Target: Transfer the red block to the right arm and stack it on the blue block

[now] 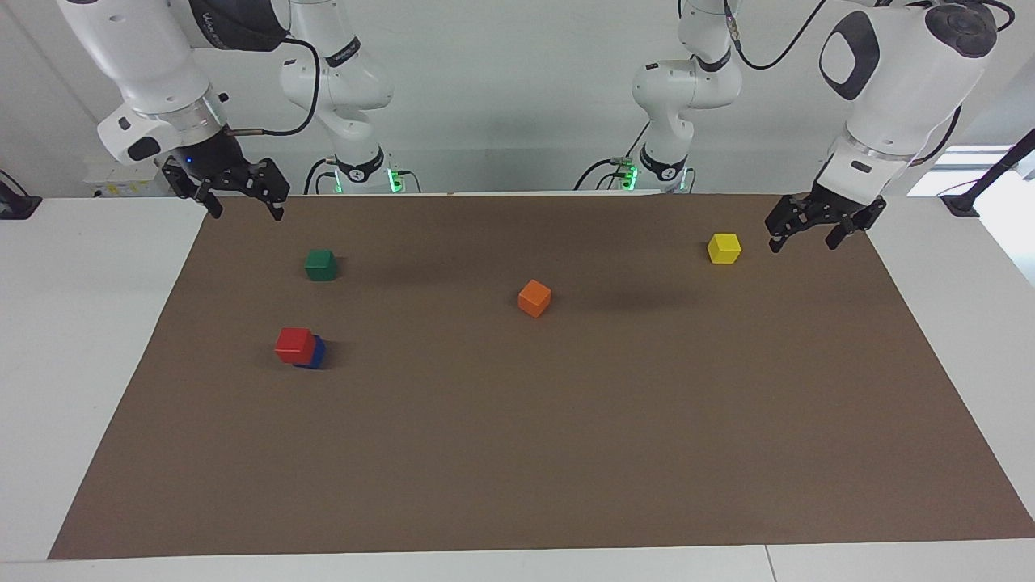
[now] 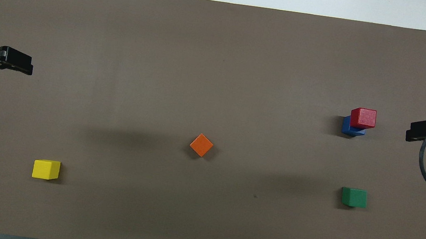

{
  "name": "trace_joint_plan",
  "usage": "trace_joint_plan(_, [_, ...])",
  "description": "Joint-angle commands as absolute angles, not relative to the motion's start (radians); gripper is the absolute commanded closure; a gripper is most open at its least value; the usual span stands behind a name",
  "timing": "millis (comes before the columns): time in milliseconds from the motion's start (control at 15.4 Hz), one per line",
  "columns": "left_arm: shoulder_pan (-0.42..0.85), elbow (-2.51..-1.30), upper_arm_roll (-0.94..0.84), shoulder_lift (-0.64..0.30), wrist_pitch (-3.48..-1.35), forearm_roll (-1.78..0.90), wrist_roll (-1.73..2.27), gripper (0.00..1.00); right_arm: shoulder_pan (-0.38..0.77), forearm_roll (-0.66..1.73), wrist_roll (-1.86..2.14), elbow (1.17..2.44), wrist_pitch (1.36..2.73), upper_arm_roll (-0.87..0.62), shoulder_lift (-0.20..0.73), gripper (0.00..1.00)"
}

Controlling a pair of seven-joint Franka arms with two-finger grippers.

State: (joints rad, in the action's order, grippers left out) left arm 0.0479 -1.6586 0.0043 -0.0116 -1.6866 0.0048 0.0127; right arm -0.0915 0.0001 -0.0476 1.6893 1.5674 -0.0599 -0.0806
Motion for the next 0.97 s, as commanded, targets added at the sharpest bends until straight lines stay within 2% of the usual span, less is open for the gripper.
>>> trace_joint_plan(0, [0.058, -1.664, 0.018, 0.000, -1.684, -0.008, 0.002, 0.00, -0.103, -0.012, -0.028, 1.680, 1.557, -0.066, -0.077, 0.00])
trace_joint_plan(906, [0.058, -1.664, 0.018, 0.000, -1.684, -0.008, 0.002, 0.00, -0.106, 0.002, -0.034, 1.628, 1.508, -0.067, -0.055, 0.00])
